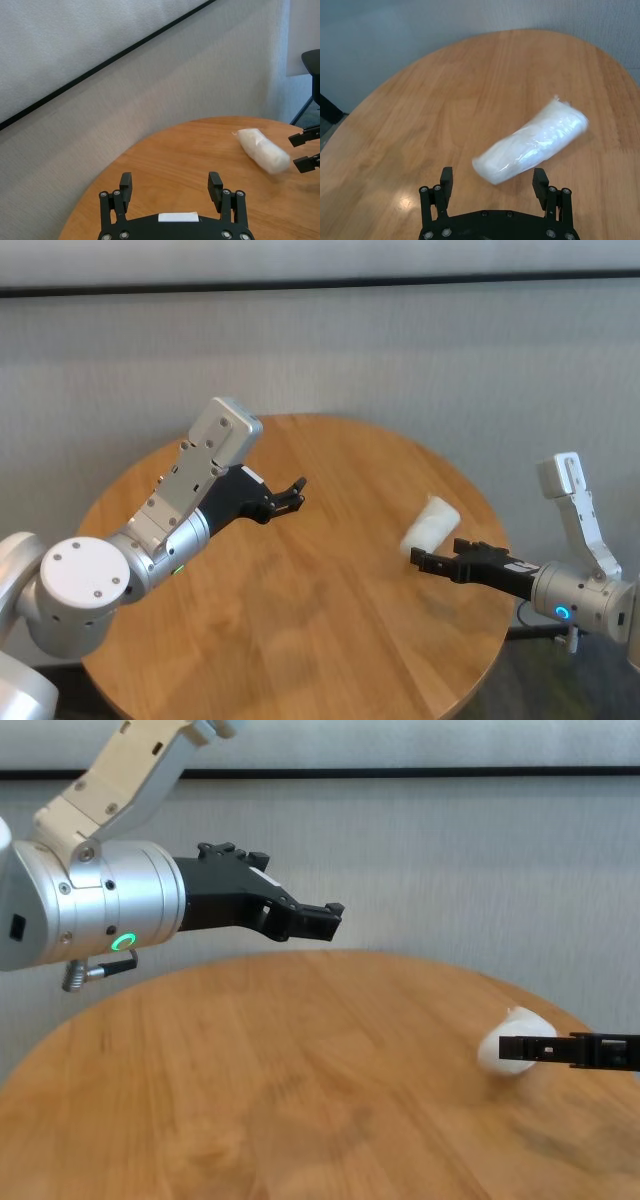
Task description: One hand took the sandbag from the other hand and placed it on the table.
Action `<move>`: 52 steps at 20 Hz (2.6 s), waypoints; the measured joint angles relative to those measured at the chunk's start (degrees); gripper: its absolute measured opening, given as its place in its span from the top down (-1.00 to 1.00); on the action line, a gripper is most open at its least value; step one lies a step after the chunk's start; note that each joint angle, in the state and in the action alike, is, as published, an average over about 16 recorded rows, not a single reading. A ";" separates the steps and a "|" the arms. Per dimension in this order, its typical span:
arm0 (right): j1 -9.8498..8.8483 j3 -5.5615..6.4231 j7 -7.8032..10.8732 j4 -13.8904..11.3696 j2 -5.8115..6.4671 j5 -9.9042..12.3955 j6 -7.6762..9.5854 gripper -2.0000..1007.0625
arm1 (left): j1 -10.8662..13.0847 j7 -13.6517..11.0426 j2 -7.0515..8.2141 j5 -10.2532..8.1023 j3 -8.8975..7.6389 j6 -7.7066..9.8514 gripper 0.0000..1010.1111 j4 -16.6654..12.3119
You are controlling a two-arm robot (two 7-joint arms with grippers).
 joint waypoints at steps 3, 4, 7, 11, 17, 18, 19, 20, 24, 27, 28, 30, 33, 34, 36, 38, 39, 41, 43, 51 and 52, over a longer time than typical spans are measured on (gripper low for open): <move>-0.01 0.02 0.00 -0.03 0.01 0.03 -0.03 -0.97 | 0.00 0.00 0.00 0.00 0.00 0.00 -0.98 0.00; -0.02 0.02 0.00 -0.04 0.02 0.03 -0.04 -0.97 | 0.00 0.00 0.00 0.00 0.00 0.00 -0.98 0.00; -0.03 0.04 0.00 -0.05 0.03 0.05 -0.06 -0.99 | 0.00 0.00 0.00 0.00 0.00 0.00 -0.98 0.00; -0.04 0.05 0.00 -0.07 0.04 0.08 -0.09 -0.99 | 0.00 0.00 0.00 0.00 0.00 0.00 -0.98 0.00; -0.06 0.07 0.00 -0.10 0.06 0.10 -0.12 -0.99 | 0.00 0.00 0.00 0.00 0.00 0.00 -0.98 0.01; -0.06 0.07 0.00 -0.10 0.06 0.11 -0.12 -0.99 | 0.00 0.00 0.00 0.00 0.00 0.00 -0.98 0.01; -0.06 0.07 0.00 -0.11 0.06 0.11 -0.12 -0.99 | 0.00 0.00 0.00 0.00 0.00 0.00 -0.98 0.01; -0.06 0.07 0.00 -0.11 0.06 0.11 -0.13 -0.99 | 0.00 0.00 0.00 0.00 0.00 0.00 -0.98 0.01; -0.05 0.07 0.00 -0.13 0.05 0.08 -0.17 -0.99 | 0.00 0.00 0.00 0.00 0.00 0.00 -0.98 0.01; 0.12 -0.02 -0.04 -0.22 -0.09 -0.38 -0.46 -0.99 | 0.00 0.00 0.00 0.00 0.00 0.00 -0.98 0.01; 0.21 -0.07 -0.05 -0.26 -0.17 -0.61 -0.59 -0.99 | 0.00 0.00 0.00 0.00 0.00 0.00 -0.98 0.01; 0.45 -0.19 -0.07 -0.35 -0.38 -1.17 -0.89 -0.99 | 0.00 0.00 0.00 0.00 0.00 0.00 -0.98 0.01; 0.89 -0.44 -0.10 -0.52 -0.80 -2.23 -1.39 -0.99 | 0.00 0.00 0.00 0.00 0.00 0.00 -0.98 0.01; 1.05 -0.54 -0.12 -0.59 -0.97 -2.65 -1.59 -0.99 | 0.00 0.00 0.00 0.00 0.00 0.00 -0.98 0.01; 1.43 -0.80 -0.21 -0.75 -1.39 -3.65 -2.05 -0.99 | 0.00 0.00 0.00 0.00 0.00 0.00 -0.98 0.01; 1.87 -1.11 -0.37 -0.92 -1.89 -4.84 -2.62 -0.99 | 0.00 0.00 0.00 0.00 0.00 0.00 -0.98 0.01; 2.12 -1.31 -0.51 -1.02 -2.18 -5.56 -3.00 -0.99 | 0.00 0.01 0.00 0.00 0.00 0.00 -0.98 0.01; 2.60 -1.71 -0.80 -1.20 -2.77 -7.00 -3.74 -0.99 | 0.04 0.08 -0.04 -0.03 -0.09 0.03 -0.98 0.00; 3.08 -2.13 -1.12 -1.32 -3.40 -8.42 -4.53 -0.99 | 0.14 0.23 -0.11 -0.08 -0.27 0.13 -0.98 -0.05; 5.23 -3.69 -2.89 -0.91 -6.64 -14.07 -8.00 -0.99 | 1.15 1.57 -0.73 -0.01 -2.14 1.79 -0.98 -0.93; 5.51 -3.85 -3.13 -0.75 -7.09 -14.73 -8.45 -0.99 | 1.34 1.75 -0.85 0.00 -2.45 2.13 -0.98 -1.08</move>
